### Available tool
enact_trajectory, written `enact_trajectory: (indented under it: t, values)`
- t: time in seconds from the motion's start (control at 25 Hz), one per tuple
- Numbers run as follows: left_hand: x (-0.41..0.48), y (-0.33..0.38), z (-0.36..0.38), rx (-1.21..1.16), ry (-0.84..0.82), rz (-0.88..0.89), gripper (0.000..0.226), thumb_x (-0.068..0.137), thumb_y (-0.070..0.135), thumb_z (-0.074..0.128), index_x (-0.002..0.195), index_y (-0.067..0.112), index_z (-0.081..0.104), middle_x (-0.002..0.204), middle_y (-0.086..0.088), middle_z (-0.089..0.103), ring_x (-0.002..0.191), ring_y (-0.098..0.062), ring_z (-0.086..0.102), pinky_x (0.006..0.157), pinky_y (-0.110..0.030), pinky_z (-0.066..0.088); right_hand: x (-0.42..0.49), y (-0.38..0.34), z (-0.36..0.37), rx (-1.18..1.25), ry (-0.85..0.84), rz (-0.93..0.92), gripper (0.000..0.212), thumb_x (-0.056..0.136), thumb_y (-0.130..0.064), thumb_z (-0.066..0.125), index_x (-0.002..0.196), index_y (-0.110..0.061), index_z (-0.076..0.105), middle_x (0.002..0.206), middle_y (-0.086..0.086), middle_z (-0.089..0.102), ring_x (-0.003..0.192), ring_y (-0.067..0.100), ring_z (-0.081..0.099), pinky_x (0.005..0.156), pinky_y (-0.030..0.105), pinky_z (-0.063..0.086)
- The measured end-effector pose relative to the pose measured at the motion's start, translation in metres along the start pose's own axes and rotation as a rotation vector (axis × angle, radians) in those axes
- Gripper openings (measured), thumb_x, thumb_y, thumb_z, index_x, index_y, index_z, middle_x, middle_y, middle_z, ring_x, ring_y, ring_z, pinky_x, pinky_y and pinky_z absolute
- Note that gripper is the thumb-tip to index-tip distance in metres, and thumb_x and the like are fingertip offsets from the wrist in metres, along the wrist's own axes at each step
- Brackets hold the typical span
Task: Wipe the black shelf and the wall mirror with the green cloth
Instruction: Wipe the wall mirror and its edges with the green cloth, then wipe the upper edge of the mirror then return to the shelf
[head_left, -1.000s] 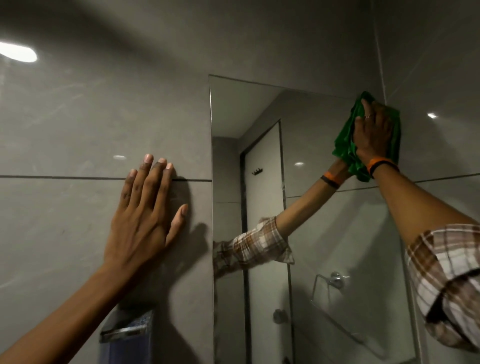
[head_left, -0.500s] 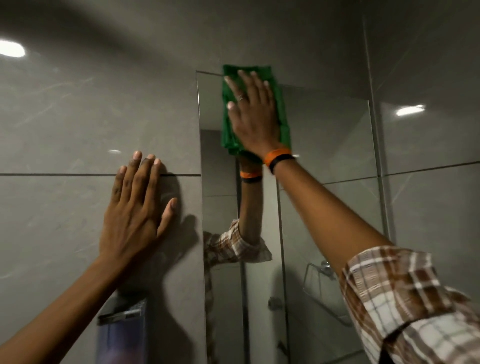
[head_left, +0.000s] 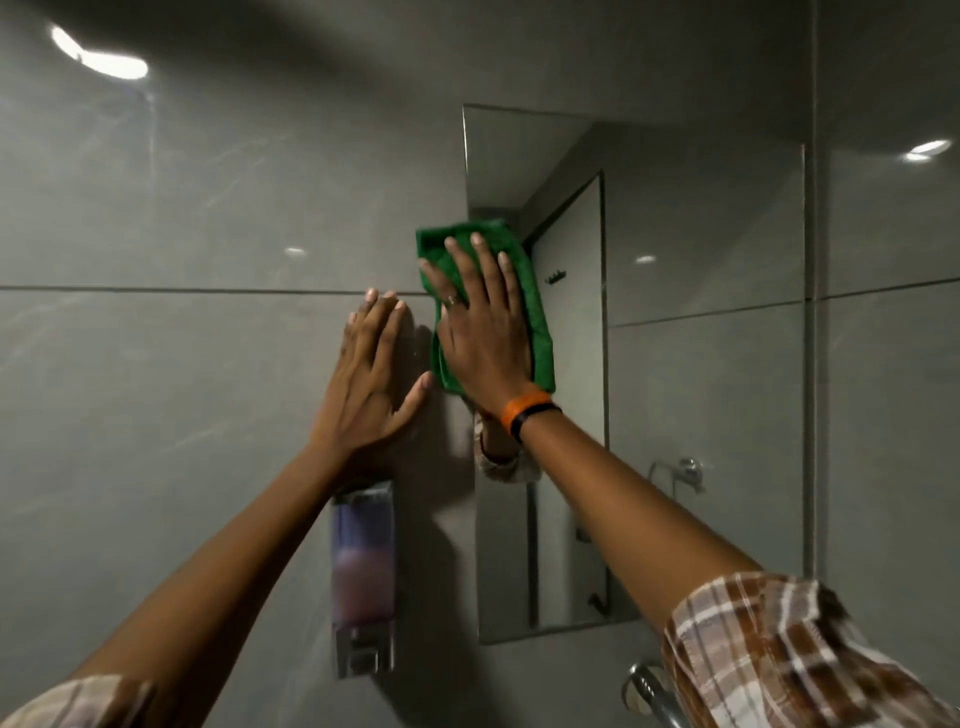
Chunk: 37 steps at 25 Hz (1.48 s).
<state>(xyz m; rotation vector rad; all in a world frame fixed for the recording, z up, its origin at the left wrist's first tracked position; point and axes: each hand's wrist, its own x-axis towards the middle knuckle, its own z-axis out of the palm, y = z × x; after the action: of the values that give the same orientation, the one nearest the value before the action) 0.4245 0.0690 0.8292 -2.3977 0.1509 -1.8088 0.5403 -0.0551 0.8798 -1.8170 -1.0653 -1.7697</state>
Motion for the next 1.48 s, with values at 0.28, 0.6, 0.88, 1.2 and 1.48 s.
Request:
enact_trajectory:
  t: [0.28,0.6,0.88,1.2,1.48]
  values:
    - [-0.045,0.003,-0.050,-0.048,-0.213,-0.133,0.084,0.098,0.059,0.030,0.162,0.007,0.015,0.171,-0.011,0.010,0.159,-0.020,0.000,0.130,-0.044,0.004,-0.228,-0.052,0.017,0.156,-0.067,0.020,0.044,0.103,-0.014,0.037,0.147,-0.023,0.040,0.157,0.005,0.035,0.151,0.030,0.024,0.126,0.049,0.019]
    - [-0.214,0.007,-0.073,0.173,-0.235,-0.133,0.075,0.100,0.043,0.038,0.157,-0.004,0.024,0.166,-0.020,0.023,0.157,-0.030,0.014,0.129,-0.044,0.009,-0.329,-0.101,0.006,0.125,-0.153,0.086,0.027,0.099,-0.012,0.044,0.120,-0.020,0.059,0.122,0.009,0.060,0.121,0.029,0.048,0.115,0.049,0.031]
    - [-0.315,0.020,-0.087,0.199,-0.390,-0.250,0.077,0.102,0.049,0.034,0.159,-0.001,0.022,0.168,-0.019,0.021,0.158,-0.030,0.012,0.129,-0.048,0.012,-0.351,-0.161,-0.027,0.213,-0.177,0.363,0.029,0.092,-0.005,0.053,0.114,-0.020,0.066,0.116,0.014,0.068,0.117,0.028,0.048,0.112,0.049,0.035]
    - [-0.504,0.058,-0.131,0.155,-0.657,-0.478,0.076,0.104,0.049,0.035,0.159,0.000,0.019,0.168,-0.017,0.021,0.158,-0.028,0.009,0.130,-0.043,0.007,-0.453,-0.287,-0.096,0.385,-0.466,0.525,0.037,0.091,-0.005,0.060,0.121,-0.025,0.050,0.120,0.014,0.063,0.114,0.030,0.046,0.101,0.047,0.035]
    - [-0.684,0.112,-0.173,0.050,-0.961,-0.688,0.076,0.100,0.045,0.044,0.157,-0.001,0.028,0.166,-0.018,0.026,0.157,-0.026,0.011,0.129,-0.043,0.009,-0.629,-0.406,-0.143,0.490,-1.043,0.489,0.036,0.092,-0.012,0.044,0.122,-0.021,0.061,0.118,0.012,0.061,0.108,0.031,0.052,0.098,0.043,0.035]
